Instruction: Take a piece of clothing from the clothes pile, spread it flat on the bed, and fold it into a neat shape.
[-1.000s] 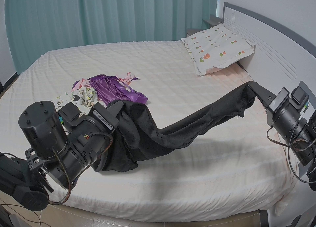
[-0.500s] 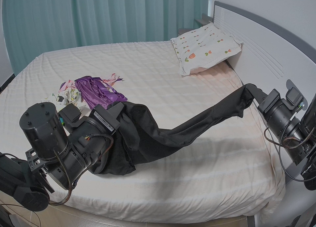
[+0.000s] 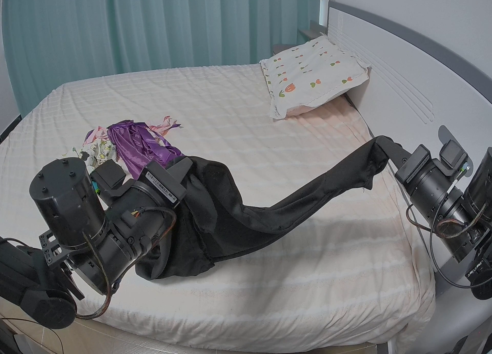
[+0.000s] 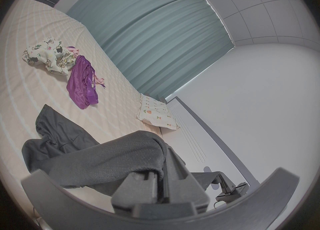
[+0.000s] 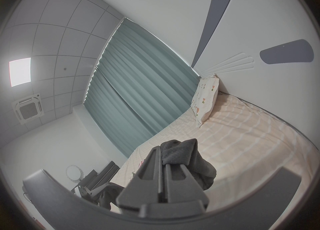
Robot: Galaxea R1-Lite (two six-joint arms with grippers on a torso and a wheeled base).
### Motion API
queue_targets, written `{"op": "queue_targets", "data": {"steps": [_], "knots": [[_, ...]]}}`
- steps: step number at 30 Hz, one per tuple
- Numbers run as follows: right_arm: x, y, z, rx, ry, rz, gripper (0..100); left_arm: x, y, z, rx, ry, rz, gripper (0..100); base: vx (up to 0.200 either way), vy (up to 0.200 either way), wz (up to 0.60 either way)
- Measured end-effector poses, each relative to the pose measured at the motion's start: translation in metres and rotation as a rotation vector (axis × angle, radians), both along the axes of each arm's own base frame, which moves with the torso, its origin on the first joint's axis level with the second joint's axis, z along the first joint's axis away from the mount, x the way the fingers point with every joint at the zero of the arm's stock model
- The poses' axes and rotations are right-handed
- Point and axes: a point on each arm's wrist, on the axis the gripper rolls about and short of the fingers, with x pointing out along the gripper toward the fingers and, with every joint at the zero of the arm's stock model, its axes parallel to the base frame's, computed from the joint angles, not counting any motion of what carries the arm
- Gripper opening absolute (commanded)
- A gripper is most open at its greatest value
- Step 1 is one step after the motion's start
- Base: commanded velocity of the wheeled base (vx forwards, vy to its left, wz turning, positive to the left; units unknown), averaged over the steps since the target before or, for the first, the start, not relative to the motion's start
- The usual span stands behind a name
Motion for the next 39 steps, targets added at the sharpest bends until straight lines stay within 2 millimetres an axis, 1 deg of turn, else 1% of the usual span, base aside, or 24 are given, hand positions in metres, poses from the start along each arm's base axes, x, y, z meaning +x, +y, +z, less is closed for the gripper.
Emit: {"op": "queue_targets", "data": {"steps": [8,14,18,23,27,29,35,39], "knots": [[-0.004,0.001,0.002,0.006,-0.009,0.024,0,-0.001,0.001,0.002,0.013,-0.014,0.005,0,-0.200,0.000,0.00],[-0.015,0.005,0.003,0.003,-0.017,0.079,0,-0.002,0.002,0.005,0.042,-0.036,0.019,0,-0.200,0.000,0.00],[-0.025,0.005,0.008,0.011,-0.038,0.128,0,-0.006,0.006,0.013,0.024,-0.059,0.026,0,-0.200,0.000,0.00],[-0.043,0.003,0.020,0.039,-0.095,0.223,0,-0.012,0.016,0.030,-0.011,-0.103,0.045,0,-0.200,0.000,0.00],[-0.056,-0.002,0.037,0.067,-0.172,0.294,0,-0.013,0.029,0.048,-0.027,-0.130,0.084,0,-0.050,0.000,0.00],[-0.060,-0.004,0.050,0.084,-0.220,0.306,0,-0.013,0.035,0.057,-0.027,-0.134,0.102,0,0.000,0.000,0.00],[-0.064,-0.007,0.100,0.134,-0.359,0.314,0,-0.014,0.052,0.089,-0.015,-0.130,0.149,0,0.000,0.000,0.00],[-0.059,-0.010,0.132,0.148,-0.435,0.306,0,-0.020,0.061,0.110,-0.029,-0.151,0.170,0,0.000,0.000,0.00]]}}
